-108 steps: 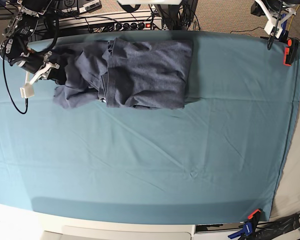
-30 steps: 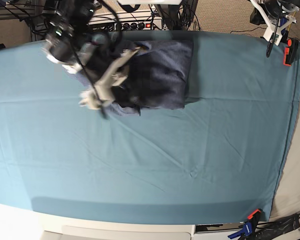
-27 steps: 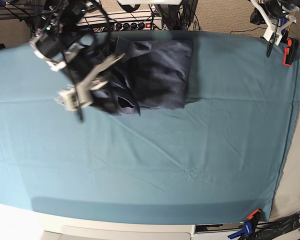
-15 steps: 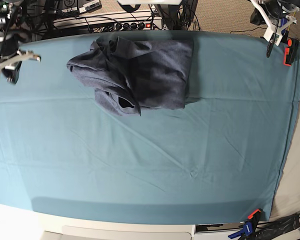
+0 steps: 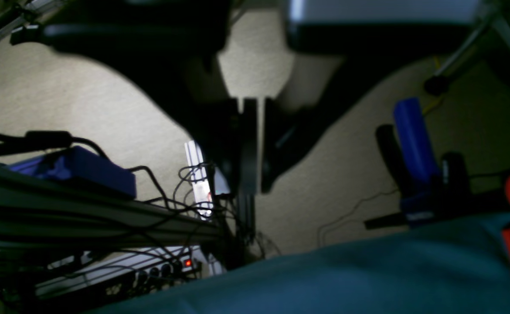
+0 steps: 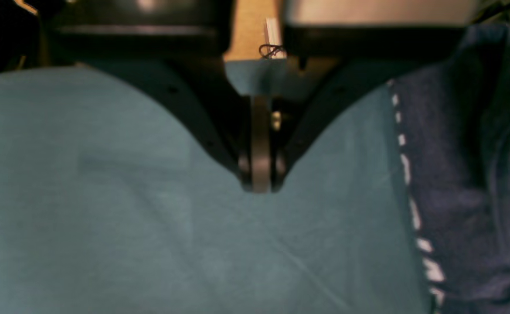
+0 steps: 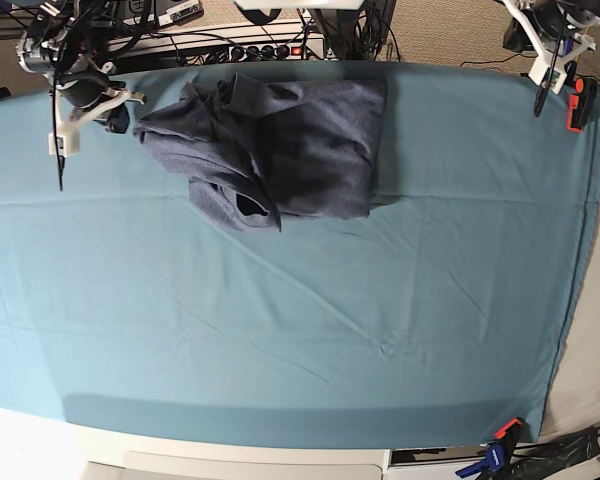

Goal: Fold the T-shirt properly
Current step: 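Release the folded end and lift the right gripper away, then press the folded end down with the right gripper, then withdraw it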

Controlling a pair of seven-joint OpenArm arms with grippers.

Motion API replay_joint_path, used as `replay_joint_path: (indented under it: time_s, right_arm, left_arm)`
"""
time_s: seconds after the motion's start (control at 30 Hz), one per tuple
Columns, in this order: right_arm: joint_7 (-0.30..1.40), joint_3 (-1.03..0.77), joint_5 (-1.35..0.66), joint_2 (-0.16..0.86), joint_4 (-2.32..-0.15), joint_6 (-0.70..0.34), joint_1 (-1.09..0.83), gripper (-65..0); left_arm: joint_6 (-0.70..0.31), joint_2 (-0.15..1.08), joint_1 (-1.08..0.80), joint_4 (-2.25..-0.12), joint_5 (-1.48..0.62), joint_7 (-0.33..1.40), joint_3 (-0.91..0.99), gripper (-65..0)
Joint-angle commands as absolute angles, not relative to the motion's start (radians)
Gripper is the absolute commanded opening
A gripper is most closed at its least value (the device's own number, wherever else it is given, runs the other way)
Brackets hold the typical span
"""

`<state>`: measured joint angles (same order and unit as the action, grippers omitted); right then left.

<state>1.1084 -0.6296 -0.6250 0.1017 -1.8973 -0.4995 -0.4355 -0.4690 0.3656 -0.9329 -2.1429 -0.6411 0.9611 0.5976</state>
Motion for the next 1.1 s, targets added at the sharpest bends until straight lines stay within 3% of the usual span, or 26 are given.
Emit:
replay_joint_path:
  time_s: [0.0,0.27,0.53,0.8,1.07]
  right_arm:
    - [1.087,-0.619,-0.639,0.115,-1.924,-0.508,-0.435,-65.0]
    - [1.118,-0.562,-0.677,0.113,-2.004,-0.509,-0.435,-65.0]
    - [1.156,-0.534,-0.793,0.093,-2.028,-0.573,-0.435,-65.0]
    - [1.127,-0.229,-0.78,0.049,-2.028,-0.613,-0.435,-65.0]
    - [1.068,0.025,-0.536,0.044,-2.028,-0.583,-0.432,-65.0]
  left_arm:
    - [-0.472,0.374,-0.944,-2.158,-0.651,0.95,0.605,-62.9]
    - [-0.472,0.374,-0.945,-2.158,-0.651,0.95,0.604,-62.9]
    - [-0.472,0.374,-0.944,-2.158,-0.651,0.95,0.605,-62.9]
    - [-0.472,0.374,-0.944,-2.158,-0.651,0.95,0.605,-62.9]
    - [-0.472,0.374,-0.944,-2.158,-0.651,0.95,0.605,-62.9]
